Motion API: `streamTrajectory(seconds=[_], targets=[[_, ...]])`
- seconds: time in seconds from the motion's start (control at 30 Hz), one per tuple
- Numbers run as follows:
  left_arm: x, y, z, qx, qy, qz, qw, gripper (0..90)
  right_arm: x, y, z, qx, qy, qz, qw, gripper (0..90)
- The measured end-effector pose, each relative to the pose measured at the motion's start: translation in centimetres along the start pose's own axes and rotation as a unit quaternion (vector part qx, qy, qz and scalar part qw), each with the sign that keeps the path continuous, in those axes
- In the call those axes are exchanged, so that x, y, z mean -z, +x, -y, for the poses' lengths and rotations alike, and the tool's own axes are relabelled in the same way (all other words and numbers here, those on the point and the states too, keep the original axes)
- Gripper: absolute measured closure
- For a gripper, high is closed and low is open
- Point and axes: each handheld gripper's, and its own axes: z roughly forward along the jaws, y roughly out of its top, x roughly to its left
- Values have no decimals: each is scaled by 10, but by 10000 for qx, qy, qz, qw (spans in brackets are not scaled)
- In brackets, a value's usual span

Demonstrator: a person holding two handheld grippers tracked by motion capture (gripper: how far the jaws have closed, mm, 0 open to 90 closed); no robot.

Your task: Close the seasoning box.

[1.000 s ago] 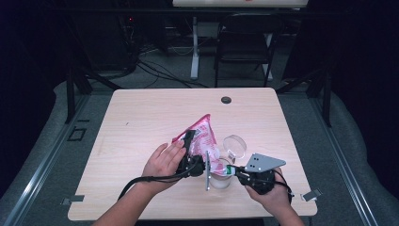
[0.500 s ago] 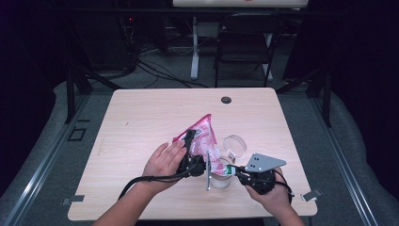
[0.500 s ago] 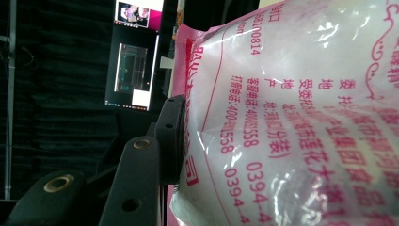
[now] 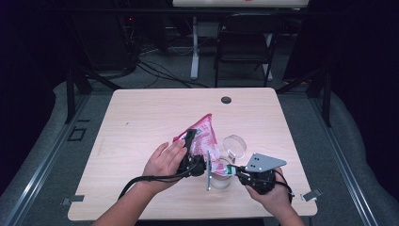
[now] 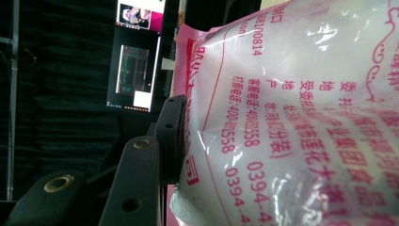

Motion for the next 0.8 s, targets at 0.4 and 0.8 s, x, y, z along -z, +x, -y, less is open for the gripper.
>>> streamTrajectory(seconds=[0.4, 0.8], targets=[[0, 1, -1, 1, -41, -25, 10000, 622, 1, 0, 0, 1, -9, 9, 10000, 900], [0, 1, -1, 2, -50, -35, 10000, 623, 1, 0, 0, 0, -9, 3, 10000, 900]])
